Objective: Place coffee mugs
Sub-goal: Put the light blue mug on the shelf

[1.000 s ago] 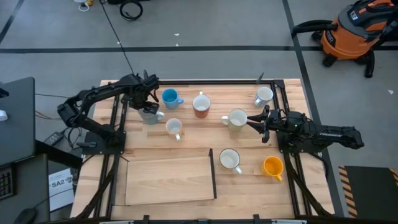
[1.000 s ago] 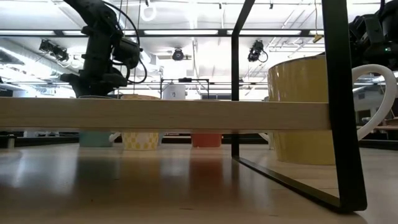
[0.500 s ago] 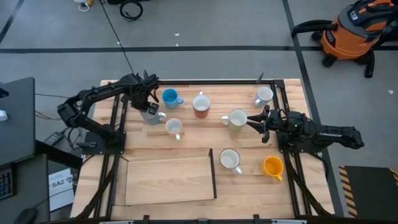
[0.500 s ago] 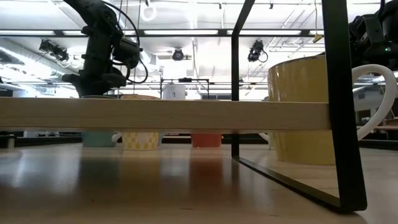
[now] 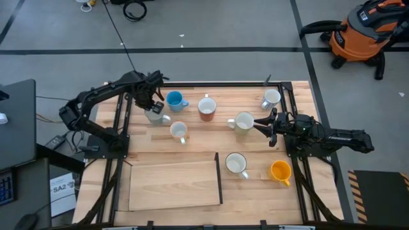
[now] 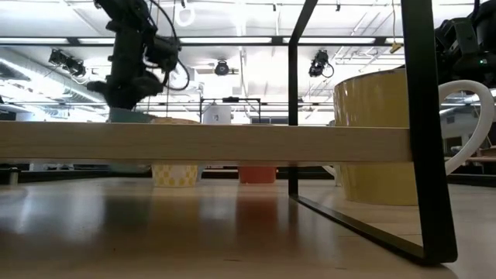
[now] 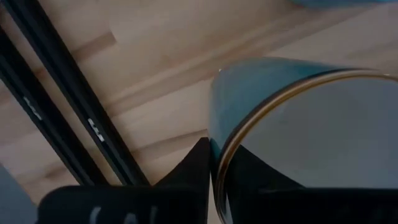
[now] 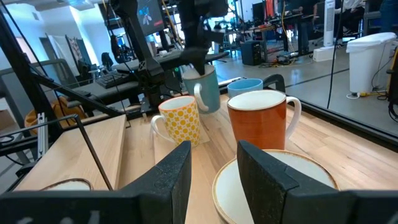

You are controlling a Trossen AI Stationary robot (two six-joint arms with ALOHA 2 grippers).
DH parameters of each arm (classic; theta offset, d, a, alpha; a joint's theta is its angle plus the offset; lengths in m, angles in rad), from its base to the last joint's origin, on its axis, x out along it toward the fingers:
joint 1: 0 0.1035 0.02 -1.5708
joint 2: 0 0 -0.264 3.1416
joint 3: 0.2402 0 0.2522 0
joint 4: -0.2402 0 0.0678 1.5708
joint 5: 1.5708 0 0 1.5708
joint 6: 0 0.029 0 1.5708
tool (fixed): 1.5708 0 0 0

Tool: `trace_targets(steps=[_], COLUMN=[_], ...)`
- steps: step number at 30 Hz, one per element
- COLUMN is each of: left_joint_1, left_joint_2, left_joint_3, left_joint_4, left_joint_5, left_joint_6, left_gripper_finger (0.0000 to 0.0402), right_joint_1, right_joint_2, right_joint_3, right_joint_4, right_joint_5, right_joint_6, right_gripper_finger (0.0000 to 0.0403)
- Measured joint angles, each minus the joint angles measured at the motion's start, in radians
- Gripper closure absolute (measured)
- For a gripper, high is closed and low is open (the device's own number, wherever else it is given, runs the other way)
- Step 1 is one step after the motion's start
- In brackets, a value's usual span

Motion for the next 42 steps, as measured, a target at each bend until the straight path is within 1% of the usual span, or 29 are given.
trace_targets(steps=[9, 13, 16, 20, 27, 33, 42], left_joint_1=[-0.014, -0.057, -0.111, -0.203, -0.389, -0.569, -0.868], left_joint_2=[0.0, 0.0, 0.0, 0.0, 0.0, 0.0, 0.0], left_joint_3=[0.204, 0.291, 0.348, 0.403, 0.444, 0.444, 0.444], left_joint_4=[-0.189, -0.261, -0.297, -0.321, -0.323, -0.322, -0.322], left_joint_5=[0.005, 0.009, 0.01, 0.011, 0.083, 0.13, 0.134], left_joint_6=[0.012, 0.012, 0.007, -0.024, -0.086, -0.223, -0.502], left_gripper_finger=[0.0369, 0.0369, 0.0369, 0.0368, 0.0368, 0.0368, 0.0368], right_joint_1=[0.0, 0.0, 0.0, 0.0, 0.0, 0.0, 0.0], right_joint_2=[0.0, 0.0, 0.0, 0.0, 0.0, 0.0, 0.0], right_joint_3=[0.0, 0.0, 0.0, 0.0, 0.0, 0.0, 0.0], right_joint_4=[0.0, 0.0, 0.0, 0.0, 0.0, 0.0, 0.0], right_joint_5=[0.0, 0.0, 0.0, 0.0, 0.0, 0.0, 0.0], right_joint_6=[0.0, 0.0, 0.0, 0.0, 0.0, 0.0, 0.0], right_gripper_finger=[0.0267, 0.0267, 0.0267, 0.0267, 0.0267, 0.0267, 0.0267])
